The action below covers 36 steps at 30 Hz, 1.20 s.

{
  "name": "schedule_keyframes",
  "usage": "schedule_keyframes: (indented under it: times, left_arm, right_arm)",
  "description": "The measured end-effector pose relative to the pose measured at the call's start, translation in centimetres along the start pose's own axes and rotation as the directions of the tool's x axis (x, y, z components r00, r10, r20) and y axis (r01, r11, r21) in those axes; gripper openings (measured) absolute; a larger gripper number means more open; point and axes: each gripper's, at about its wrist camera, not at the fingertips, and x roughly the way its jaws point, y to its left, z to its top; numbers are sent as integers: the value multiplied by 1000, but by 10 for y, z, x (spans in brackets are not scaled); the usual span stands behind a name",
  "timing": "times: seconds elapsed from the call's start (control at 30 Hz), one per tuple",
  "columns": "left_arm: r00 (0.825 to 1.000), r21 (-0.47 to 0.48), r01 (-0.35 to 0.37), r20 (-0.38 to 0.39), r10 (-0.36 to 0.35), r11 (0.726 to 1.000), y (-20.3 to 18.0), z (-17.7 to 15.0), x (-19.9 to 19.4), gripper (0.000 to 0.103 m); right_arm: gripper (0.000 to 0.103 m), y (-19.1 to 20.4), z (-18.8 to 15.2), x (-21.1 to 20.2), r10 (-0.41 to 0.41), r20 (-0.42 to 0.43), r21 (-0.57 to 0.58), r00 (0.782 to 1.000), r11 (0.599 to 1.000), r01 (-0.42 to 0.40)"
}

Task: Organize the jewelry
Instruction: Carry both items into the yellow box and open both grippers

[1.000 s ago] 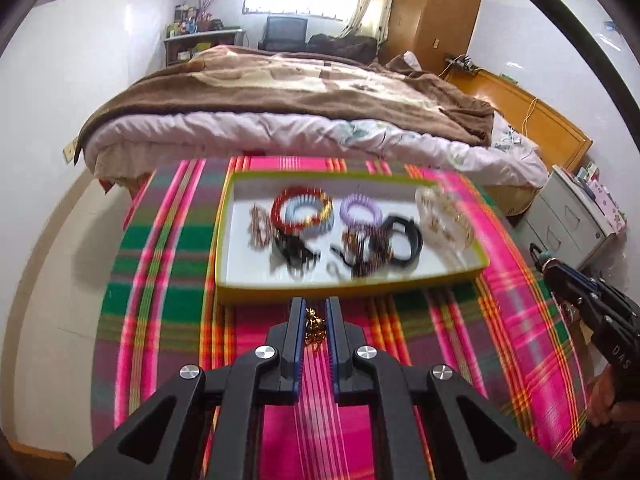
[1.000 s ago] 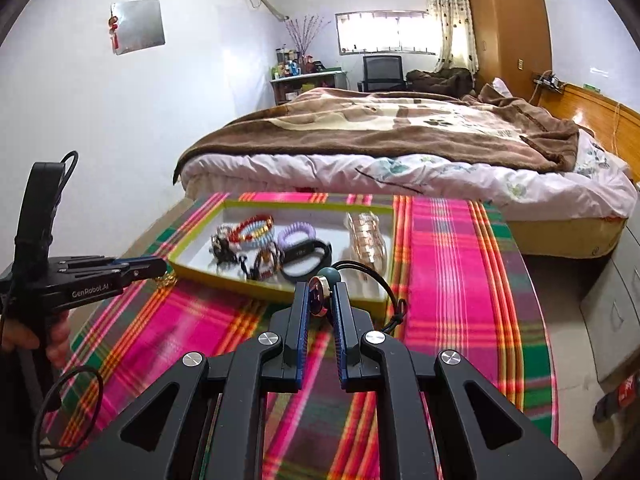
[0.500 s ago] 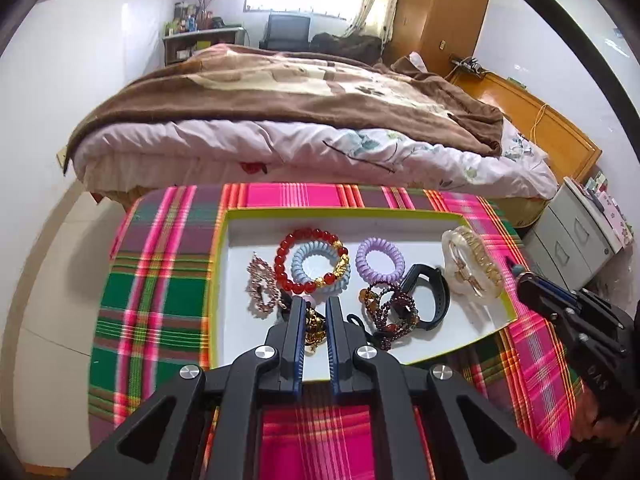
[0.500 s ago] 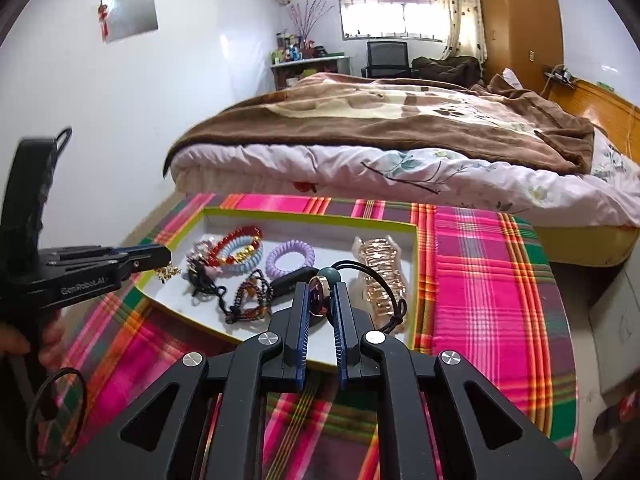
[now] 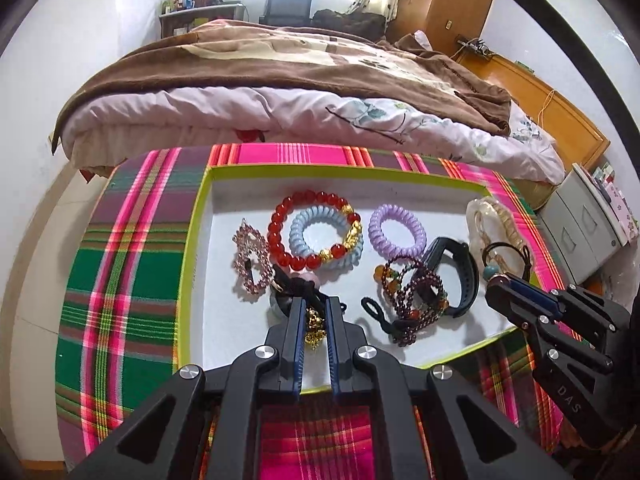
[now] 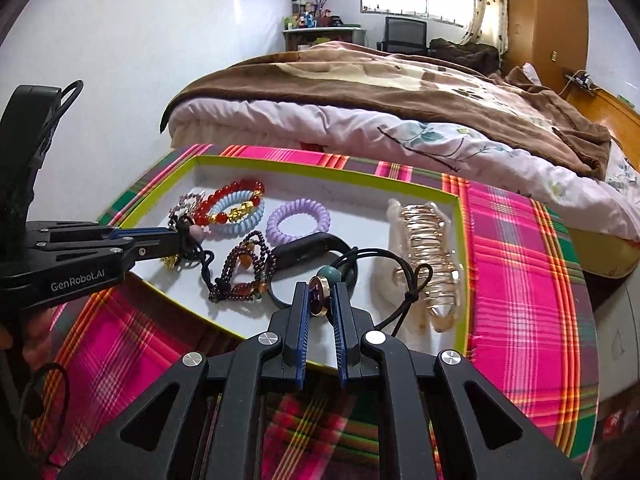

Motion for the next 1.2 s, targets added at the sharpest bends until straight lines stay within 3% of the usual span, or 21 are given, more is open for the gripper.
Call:
schedule_keyframes:
  times: [0.27, 0.43, 0.5, 0.63, 0.77, 0.83, 0.9, 1.13, 1.2]
  left_arm:
    - [1000, -15, -2, -14, 2, 1000, 2, -1, 3, 10]
    - [1000, -27, 1, -8, -1, 1000, 1, -2, 1, 33]
    - [1000, -28, -1, -5, 1, 1000, 0, -2, -1, 36]
    - [1000, -28, -14, 2, 14, 999, -1, -4, -6, 50]
    - [999, -25, -35, 16, 35, 999, -3, -5, -15, 54]
    - [997, -17, -63, 34, 64, 998, -6, -7, -23, 64]
    - [996, -25, -68, 49, 69, 997, -7, -10, -31, 69]
    - [989, -40, -118, 89, 121, 992, -14, -25, -56, 76]
    - [981, -25, -161, 105, 163, 987, -20, -32, -63, 79]
  right_arm:
    - [12, 0, -1, 7, 8, -29, 15, 1000, 1000, -7]
    - [13, 0, -1, 5, 3, -20, 28, 1000, 1000, -3]
    - [15, 0, -1, 3, 10, -16, 35, 1000, 999, -10]
    - [22, -2, -2, -2, 16, -6, 53, 1000, 998, -15]
    - [30, -2, -4, -10, 19, 10, 73, 1000, 997, -20]
    - [33, -1, -5, -16, 20, 21, 82, 1000, 996, -22]
    - [36, 0, -7, -22, 6, 30, 89, 1000, 996, -9]
    - [36, 0, -20, -47, -27, 56, 131, 998, 991, 20]
    - [39, 1, -25, -53, -32, 58, 140, 998, 990, 24]
